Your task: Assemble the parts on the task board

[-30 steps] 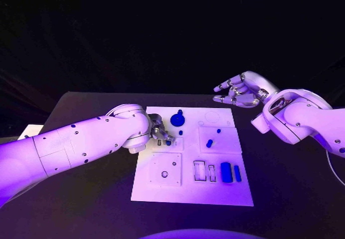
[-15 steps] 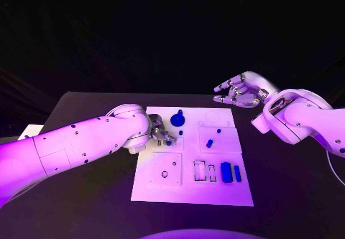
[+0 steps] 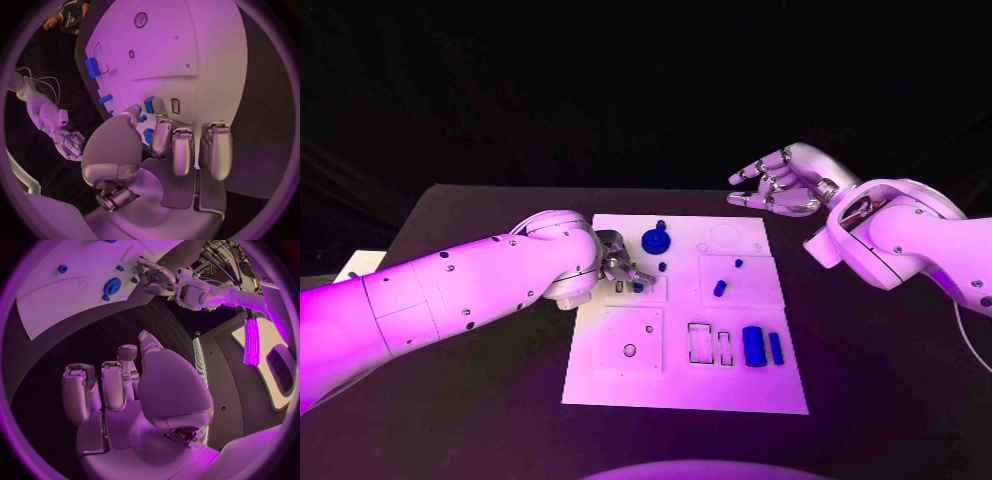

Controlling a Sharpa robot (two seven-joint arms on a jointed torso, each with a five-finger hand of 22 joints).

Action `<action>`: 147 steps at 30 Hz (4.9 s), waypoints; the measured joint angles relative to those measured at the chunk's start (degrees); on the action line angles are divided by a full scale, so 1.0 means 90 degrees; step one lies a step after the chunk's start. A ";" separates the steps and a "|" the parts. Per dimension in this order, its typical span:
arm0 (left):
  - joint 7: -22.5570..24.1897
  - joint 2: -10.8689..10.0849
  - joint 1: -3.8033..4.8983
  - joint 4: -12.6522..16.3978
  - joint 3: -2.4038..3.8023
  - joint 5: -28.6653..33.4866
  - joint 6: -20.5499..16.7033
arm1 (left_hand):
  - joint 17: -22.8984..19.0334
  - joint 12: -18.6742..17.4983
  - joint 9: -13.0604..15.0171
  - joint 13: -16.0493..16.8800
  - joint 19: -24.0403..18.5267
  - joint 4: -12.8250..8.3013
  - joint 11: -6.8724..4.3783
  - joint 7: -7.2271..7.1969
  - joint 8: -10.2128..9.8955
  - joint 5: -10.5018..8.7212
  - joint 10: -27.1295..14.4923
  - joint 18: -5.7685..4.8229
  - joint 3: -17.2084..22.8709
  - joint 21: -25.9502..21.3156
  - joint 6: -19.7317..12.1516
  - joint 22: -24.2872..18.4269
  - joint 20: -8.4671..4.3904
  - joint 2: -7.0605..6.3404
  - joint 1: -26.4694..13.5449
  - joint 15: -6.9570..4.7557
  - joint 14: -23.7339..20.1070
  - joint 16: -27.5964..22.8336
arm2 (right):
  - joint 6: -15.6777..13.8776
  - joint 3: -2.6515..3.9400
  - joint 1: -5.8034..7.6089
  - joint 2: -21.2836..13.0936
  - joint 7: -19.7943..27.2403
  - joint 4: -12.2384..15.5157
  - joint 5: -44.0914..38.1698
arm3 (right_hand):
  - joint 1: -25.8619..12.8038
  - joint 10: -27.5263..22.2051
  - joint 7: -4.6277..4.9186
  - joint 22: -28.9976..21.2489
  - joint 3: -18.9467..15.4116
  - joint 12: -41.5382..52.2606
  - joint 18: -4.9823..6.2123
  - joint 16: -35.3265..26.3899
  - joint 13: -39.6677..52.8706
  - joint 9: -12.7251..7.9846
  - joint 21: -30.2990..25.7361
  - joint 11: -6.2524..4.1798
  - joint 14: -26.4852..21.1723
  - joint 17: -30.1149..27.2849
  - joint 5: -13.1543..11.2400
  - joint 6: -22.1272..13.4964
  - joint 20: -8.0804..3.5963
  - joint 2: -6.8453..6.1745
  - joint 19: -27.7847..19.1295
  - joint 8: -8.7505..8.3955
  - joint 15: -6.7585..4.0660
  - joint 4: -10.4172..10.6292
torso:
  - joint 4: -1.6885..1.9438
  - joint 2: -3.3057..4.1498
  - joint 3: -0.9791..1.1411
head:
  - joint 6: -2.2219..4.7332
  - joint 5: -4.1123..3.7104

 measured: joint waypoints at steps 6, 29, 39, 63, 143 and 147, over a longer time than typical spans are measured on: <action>-0.0009 -0.0158 -0.0036 0.0168 0.0048 0.0009 -0.0014 | 0.0000 0.0000 0.0017 -0.0008 0.0000 0.0000 0.0000 0.0001 -0.0038 -0.0086 0.0000 0.0001 -0.0157 0.0000 -0.0001 0.0000 0.0000 0.0050 -0.0017 0.0000 0.0000 0.0000 | 0.0004 0.0000 0.0000 0.0001 0.0003 -0.0017 0.0000 | 0.0000 0.0000 0.0000 -0.0001 0.0000 0.0000 0.0000 0.0000 0.0000 0.0000 0.0000 0.0000 0.0000 0.0000 0.0000 0.0000 0.0000 0.0000 0.0000 0.0000 0.0000 0.0000 | -0.0004 0.0000 -0.0001 | 0.0011 -0.0003; -0.0041 -0.0399 0.0749 -0.0632 0.0444 0.0408 0.0319 | 0.0005 -0.0507 -0.0262 -0.0486 0.0000 -0.0006 0.0251 0.0320 -0.0549 -0.0562 -0.0345 0.0001 -0.1134 -0.0247 -0.0642 0.0000 0.0048 0.0459 0.0449 0.0078 -0.0008 0.0000 | 0.0015 -0.0015 -0.0018 0.0077 0.0004 -0.0153 0.0001 | 0.0000 -0.0022 0.0000 -0.0002 -0.0017 0.0000 0.0000 0.0000 -0.0010 0.0005 0.0000 -0.0022 0.0000 -0.0008 0.0000 0.0000 0.0000 0.0000 0.0000 0.0000 0.0000 0.0017 | 0.0010 -0.0002 0.0003 | 0.0134 0.0011; -0.0030 0.0183 0.0770 -0.1602 0.0289 0.0114 0.0679 | 0.0004 -0.0538 -0.0485 -0.0534 0.0000 -0.0013 0.0296 0.0330 -0.0665 -0.0562 -0.0390 0.0001 -0.1179 -0.0273 -0.0652 0.0000 0.0093 0.0569 0.0704 0.0117 -0.0001 0.0000 | 0.0028 -0.0019 -0.0033 0.0141 0.0002 -0.0182 0.0002 | 0.0000 -0.0022 0.0000 -0.0003 -0.0017 0.0000 -0.0001 0.0000 -0.0009 0.0004 0.0000 -0.0022 0.0000 -0.0008 0.0000 0.0000 0.0000 0.0000 0.0001 0.0000 0.0000 0.0017 | -0.0002 0.0013 -0.0004 | 0.0148 0.0007; 0.0260 0.0727 0.0728 -0.2181 0.0108 -0.0026 0.1207 | 0.0002 -0.0538 -0.0560 -0.0493 -0.0001 -0.0007 0.0296 0.0308 -0.0665 -0.0562 -0.0389 0.0001 -0.1242 -0.0273 -0.0512 0.0004 0.0093 0.0686 0.0822 0.0116 -0.0001 0.0000 | 0.0057 -0.0021 -0.0048 0.0226 0.0000 -0.0242 0.0002 | 0.0000 -0.0022 0.0000 -0.0004 -0.0017 0.0000 -0.0001 0.0000 -0.0009 0.0007 0.0000 -0.0022 0.0000 -0.0007 0.0013 0.0000 0.0000 0.0000 0.0000 0.0000 0.0000 0.0017 | -0.0013 0.0021 -0.0001 | 0.0100 0.0050; 0.0298 0.0726 0.0672 -0.1996 0.0075 0.0134 0.1338 | 0.0003 -0.0668 -0.0976 -0.0650 -0.0001 -0.0540 0.0244 0.0330 -0.0792 -0.0625 -0.0358 0.0001 0.0601 -0.0273 -0.0537 0.0001 0.0092 0.0656 0.2719 0.0140 -0.0003 0.0000 | 0.0110 -0.0021 -0.0053 0.0253 -0.0001 -0.0236 0.0004 | 0.0000 -0.0022 0.0000 -0.0004 -0.0035 0.0001 -0.0001 0.0000 0.0009 0.0014 0.0000 -0.0022 0.0000 -0.0007 0.0026 0.0000 0.0000 0.0000 0.0001 0.0000 0.0000 0.0035 | -0.0011 0.0015 0.0002 | -0.0001 0.0039; 0.0321 0.0548 0.0671 -0.1690 0.0075 0.0152 0.1180 | 0.0004 -0.0659 -0.0923 -0.0649 -0.0001 -0.0612 0.0244 0.0330 -0.0738 -0.0631 -0.0358 0.0001 0.0952 -0.0273 -0.0537 0.0001 0.0092 0.0467 0.2550 0.0140 -0.0003 0.0000 | 0.0110 -0.0021 -0.0053 0.0259 -0.0001 -0.0240 0.0005 | 0.0000 -0.0022 0.0000 -0.0004 -0.0035 0.0001 0.0000 0.0000 0.0009 0.0014 0.0000 -0.0022 0.0000 -0.0007 0.0026 0.0000 0.0000 0.0000 0.0001 0.0000 0.0000 0.0035 | -0.0007 0.0008 0.0004 | -0.0009 0.0045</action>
